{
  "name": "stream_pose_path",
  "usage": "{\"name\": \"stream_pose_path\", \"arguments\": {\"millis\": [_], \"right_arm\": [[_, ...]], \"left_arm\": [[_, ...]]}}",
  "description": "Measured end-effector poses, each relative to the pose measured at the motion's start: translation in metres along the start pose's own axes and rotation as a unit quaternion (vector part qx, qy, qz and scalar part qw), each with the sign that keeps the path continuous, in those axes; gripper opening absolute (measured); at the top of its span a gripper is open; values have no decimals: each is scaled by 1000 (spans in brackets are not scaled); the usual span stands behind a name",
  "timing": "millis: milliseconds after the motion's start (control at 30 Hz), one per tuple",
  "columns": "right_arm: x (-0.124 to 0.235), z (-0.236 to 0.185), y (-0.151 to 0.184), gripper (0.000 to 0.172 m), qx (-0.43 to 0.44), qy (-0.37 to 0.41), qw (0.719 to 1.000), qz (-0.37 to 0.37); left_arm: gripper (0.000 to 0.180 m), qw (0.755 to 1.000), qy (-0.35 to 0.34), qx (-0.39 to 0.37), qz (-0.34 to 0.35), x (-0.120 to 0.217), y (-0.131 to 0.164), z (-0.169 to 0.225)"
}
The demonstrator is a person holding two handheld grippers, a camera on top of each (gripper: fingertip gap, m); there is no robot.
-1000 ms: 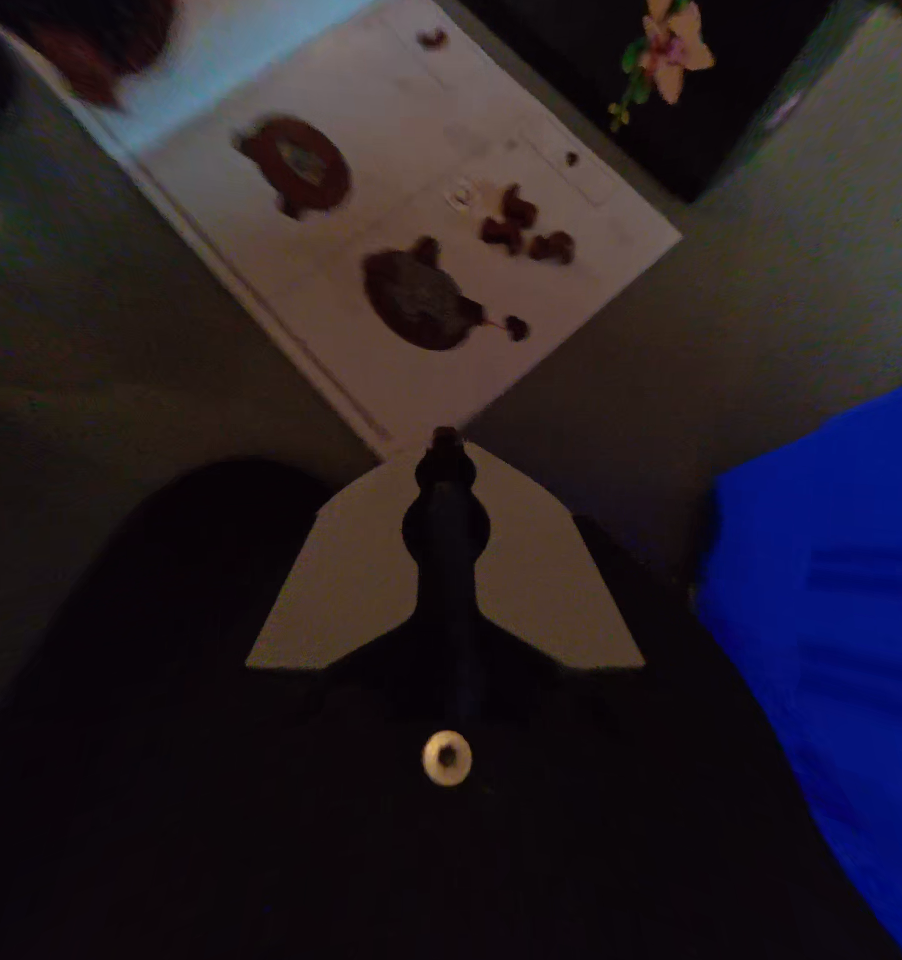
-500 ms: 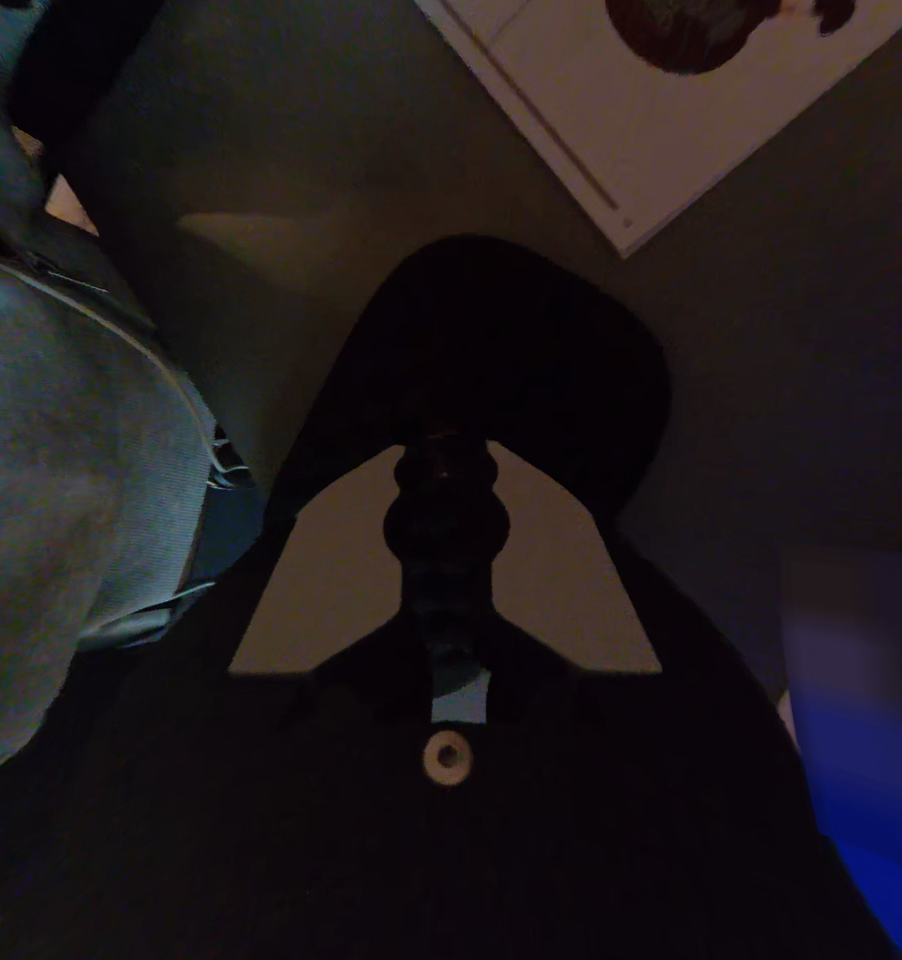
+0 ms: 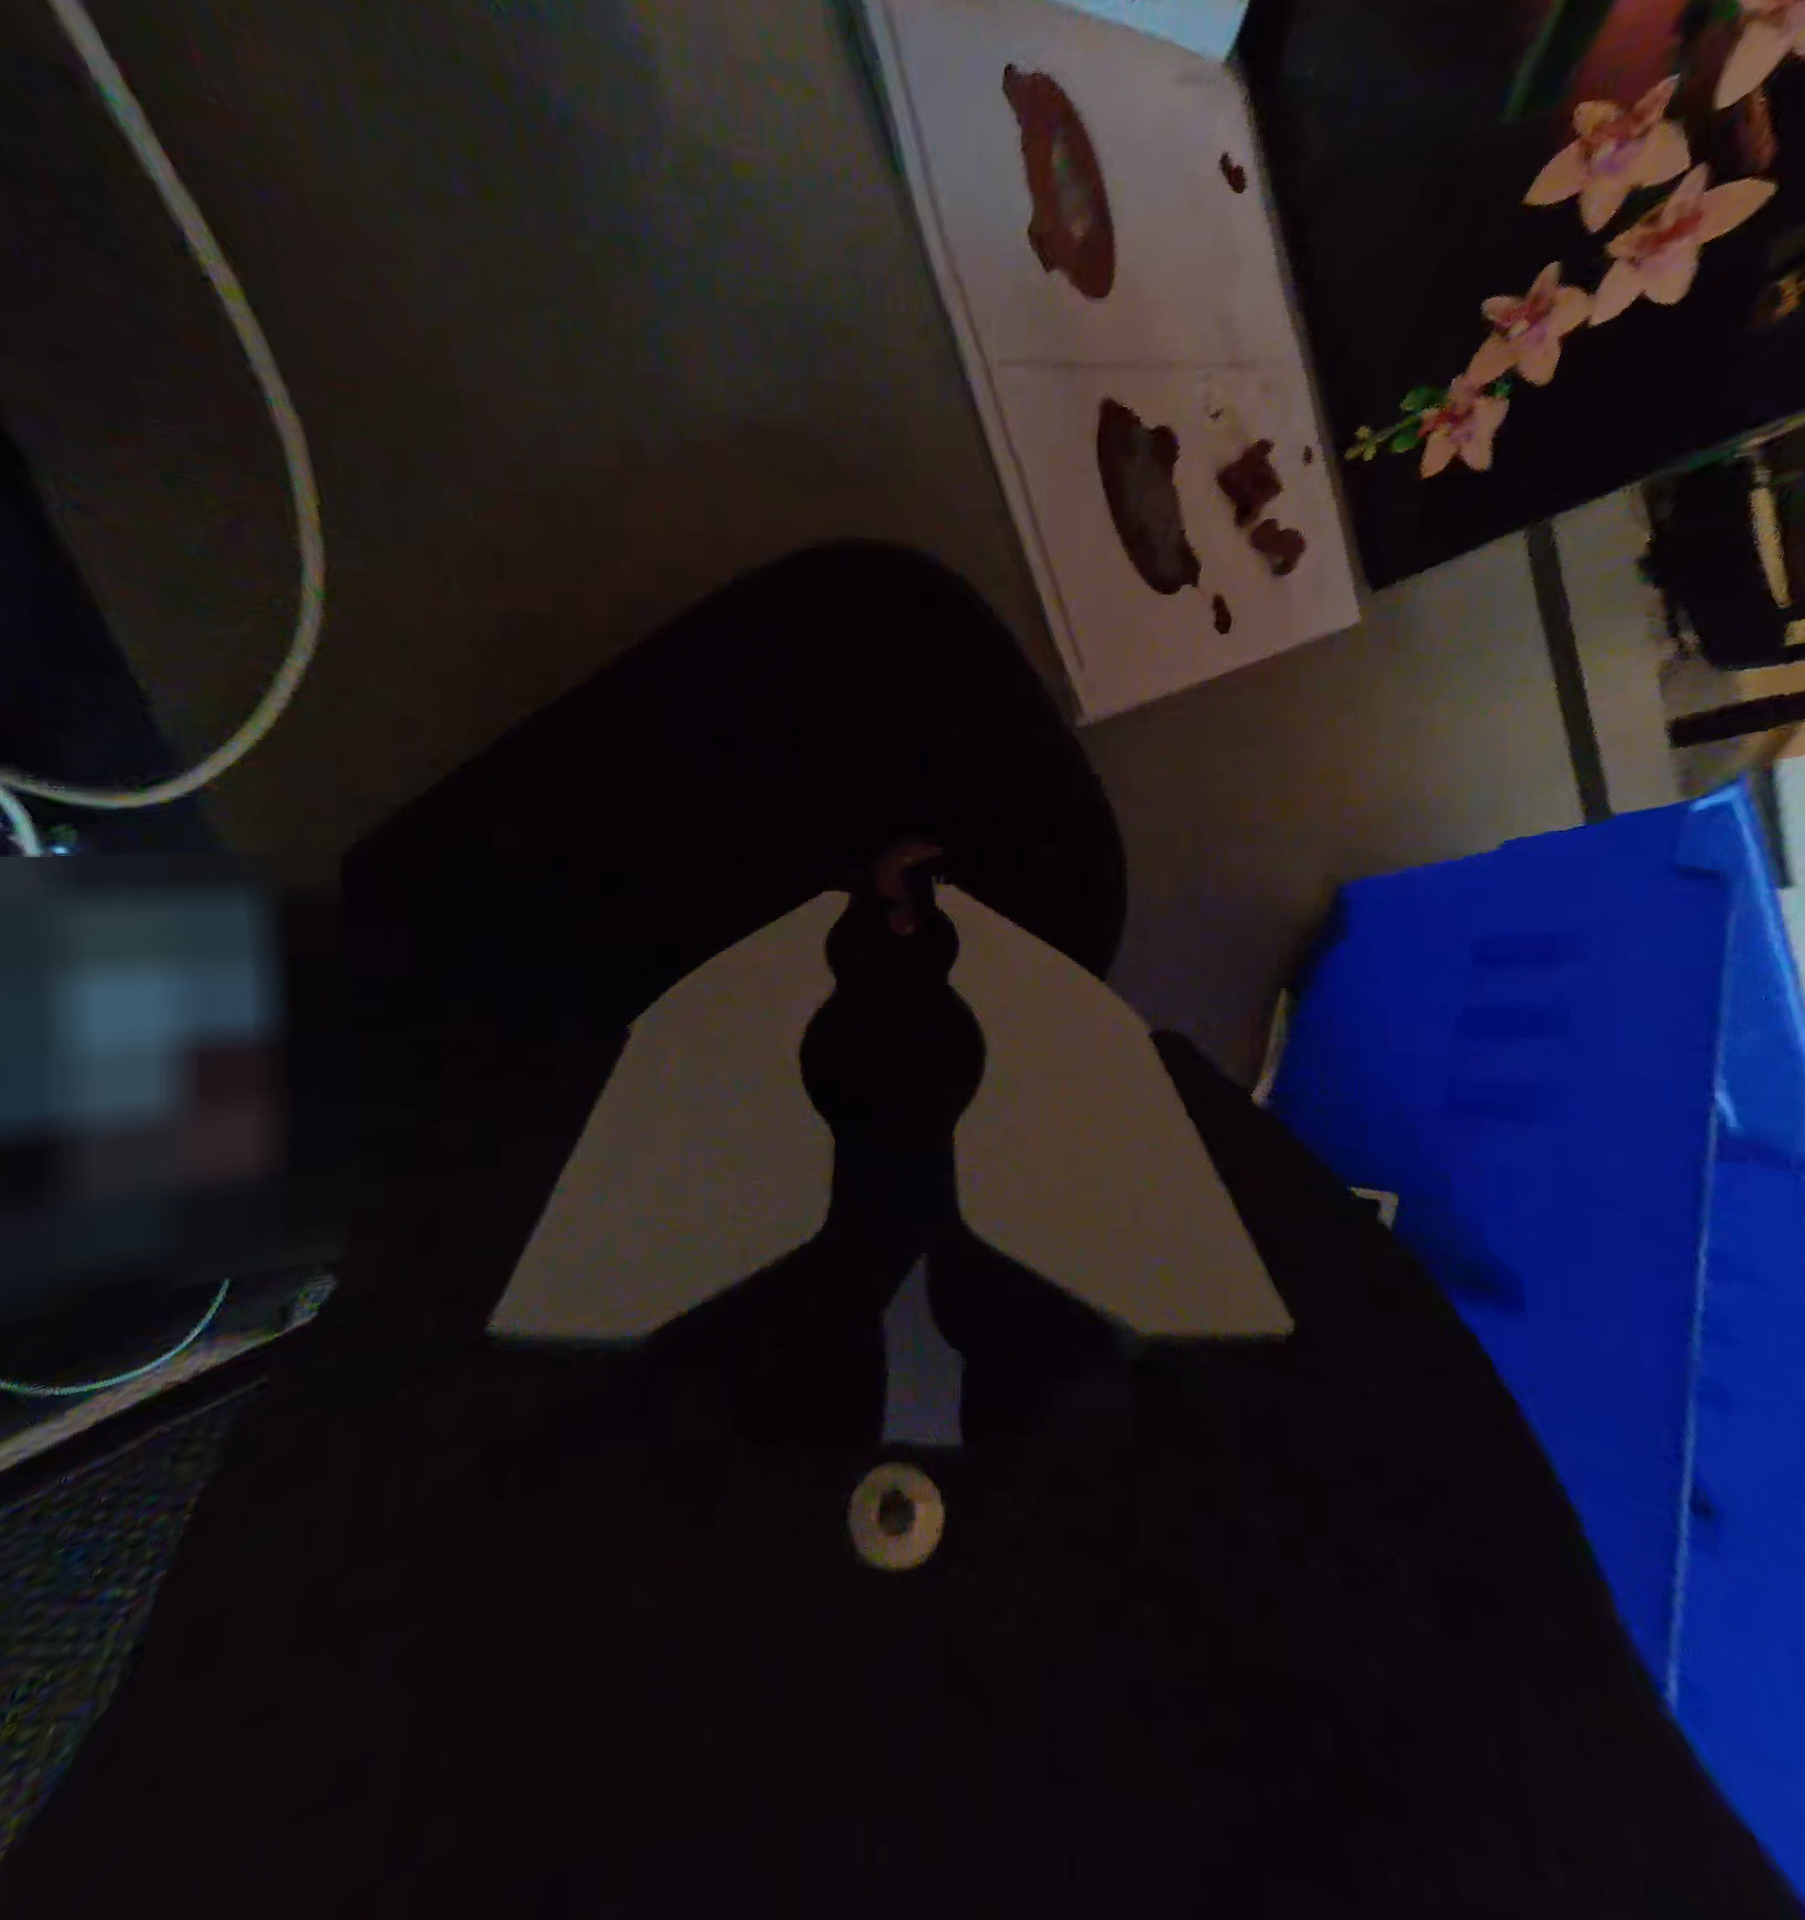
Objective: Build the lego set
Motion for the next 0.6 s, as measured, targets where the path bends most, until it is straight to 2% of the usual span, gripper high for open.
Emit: {"name": "stream_pose_path", "arguments": {"millis": [167, 600], "right_arm": [[-10, -7, -2, 4, 20, 19, 999, -21], [-23, 10, 8, 5, -24, -1, 999, -33]], "left_arm": [[21, 1000, -2, -2, 3, 1, -1, 0], [21, 1000, -3, 7, 12, 3, -1, -2]]}}
Point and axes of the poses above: each gripper's, where its closed fingertips meet, x back along the fingers, y out of its underside, z = x × y across the jaws, the point moved 9 cm from there along x, back along the fingers, and after that the axes turned 14 degrees about y, right-handed, at the moved point
